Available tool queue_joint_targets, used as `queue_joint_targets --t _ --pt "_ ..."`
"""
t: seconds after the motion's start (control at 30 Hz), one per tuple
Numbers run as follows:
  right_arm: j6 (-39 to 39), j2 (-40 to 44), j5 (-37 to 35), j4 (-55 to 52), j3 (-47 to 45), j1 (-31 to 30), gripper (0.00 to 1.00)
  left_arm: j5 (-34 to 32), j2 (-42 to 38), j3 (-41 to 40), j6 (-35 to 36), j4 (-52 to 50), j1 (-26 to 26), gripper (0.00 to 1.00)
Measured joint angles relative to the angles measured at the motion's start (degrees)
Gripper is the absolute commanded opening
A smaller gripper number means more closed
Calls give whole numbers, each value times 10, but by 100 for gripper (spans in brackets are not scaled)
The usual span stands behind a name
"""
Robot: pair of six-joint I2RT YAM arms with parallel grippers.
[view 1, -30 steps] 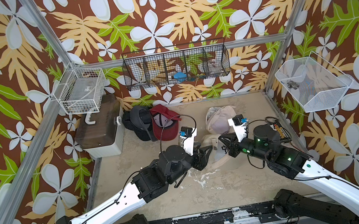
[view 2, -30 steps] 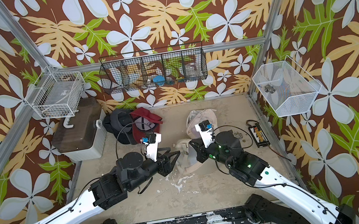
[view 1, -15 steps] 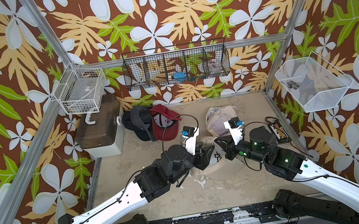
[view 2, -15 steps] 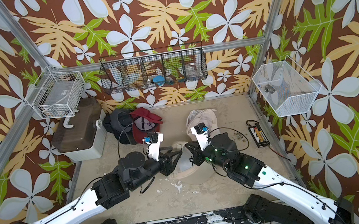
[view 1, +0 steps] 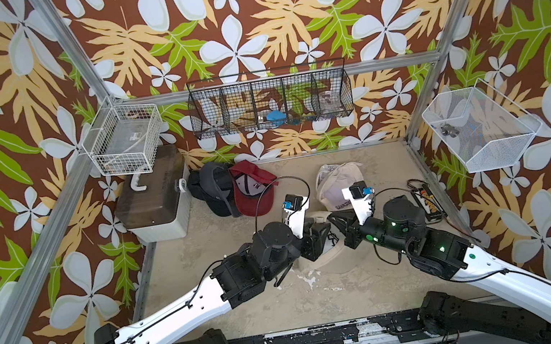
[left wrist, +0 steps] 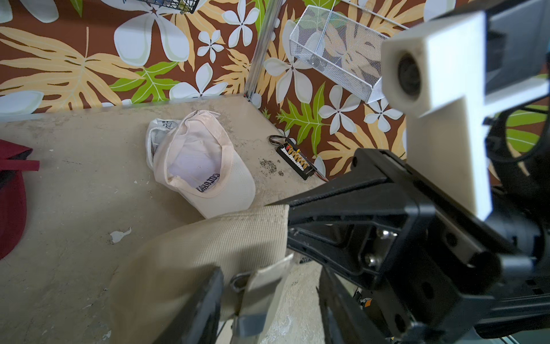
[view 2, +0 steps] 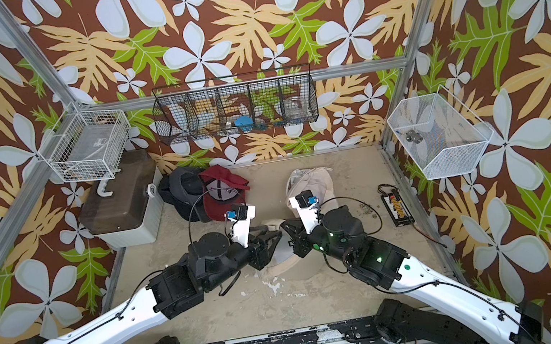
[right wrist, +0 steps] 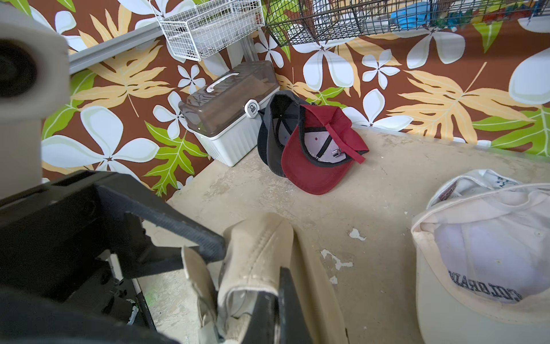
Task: Open the adjustable buckle of the baseball cap
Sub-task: Open the adjustable buckle on the baseball cap.
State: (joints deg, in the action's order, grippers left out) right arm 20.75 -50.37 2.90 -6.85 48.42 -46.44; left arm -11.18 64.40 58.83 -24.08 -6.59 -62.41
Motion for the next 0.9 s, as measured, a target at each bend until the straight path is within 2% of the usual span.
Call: queue_joint_targets --t 0.53,0.9 --pt "2 0 -12 0 -5 -16 0 -6 1 0 0 0 0 20" --pt "2 1 -18 0 -5 -17 0 -6 -3 -1 0 1 0 12"
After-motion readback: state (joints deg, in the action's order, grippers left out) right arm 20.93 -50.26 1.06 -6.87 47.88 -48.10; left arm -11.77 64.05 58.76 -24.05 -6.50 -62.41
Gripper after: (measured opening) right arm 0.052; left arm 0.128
